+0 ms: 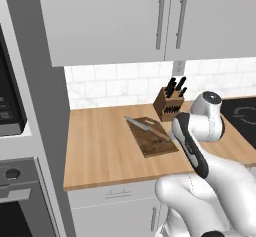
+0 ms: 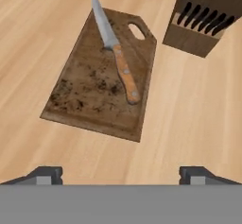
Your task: Pick up the knife from the drawer and place it on the cutting board. Then place the meat from the plate to the cutting board.
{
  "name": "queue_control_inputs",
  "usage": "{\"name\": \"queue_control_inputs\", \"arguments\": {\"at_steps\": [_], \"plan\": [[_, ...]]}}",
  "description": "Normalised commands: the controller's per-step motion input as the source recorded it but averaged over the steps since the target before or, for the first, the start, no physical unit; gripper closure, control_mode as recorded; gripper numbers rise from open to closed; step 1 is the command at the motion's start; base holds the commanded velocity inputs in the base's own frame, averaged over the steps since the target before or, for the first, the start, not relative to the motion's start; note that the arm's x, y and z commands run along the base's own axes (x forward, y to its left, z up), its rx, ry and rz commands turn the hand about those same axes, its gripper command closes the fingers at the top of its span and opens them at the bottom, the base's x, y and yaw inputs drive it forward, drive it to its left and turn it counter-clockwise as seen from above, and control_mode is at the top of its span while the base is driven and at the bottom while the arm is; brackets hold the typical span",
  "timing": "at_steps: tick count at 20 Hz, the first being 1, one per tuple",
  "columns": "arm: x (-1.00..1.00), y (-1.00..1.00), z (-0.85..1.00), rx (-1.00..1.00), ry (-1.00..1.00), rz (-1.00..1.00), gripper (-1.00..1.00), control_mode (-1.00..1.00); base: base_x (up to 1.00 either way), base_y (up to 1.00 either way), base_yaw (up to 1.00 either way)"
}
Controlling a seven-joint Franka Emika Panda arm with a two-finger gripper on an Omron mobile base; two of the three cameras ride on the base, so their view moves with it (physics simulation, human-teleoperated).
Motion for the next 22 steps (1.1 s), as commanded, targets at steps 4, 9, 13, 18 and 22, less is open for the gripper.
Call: {"name": "queue_control_inputs", "arguments": {"at_steps": [4,9,13,18,22], "plan": [[-0.18,0.09,1.00,0.00,0.02,-0.04,-1.00,-1.00,0.00,0.00,0.00],[0.00,0.00,0.00,0.00,0.00,0.00,-1.00,1.00,-0.68,0.03,-0.02],[0.00,0.00,0.00,0.00,0.00,0.00,-1.00,1.00,-1.00,-0.38,0.00],[0.00,0.00,0.00,0.00,0.00,0.00,-1.00,1.00,-0.63,-0.73,-0.01],[0.00,0.00,0.00,0.00,0.00,0.00,-1.00,1.00,-0.04,-1.00,-0.32]]}}
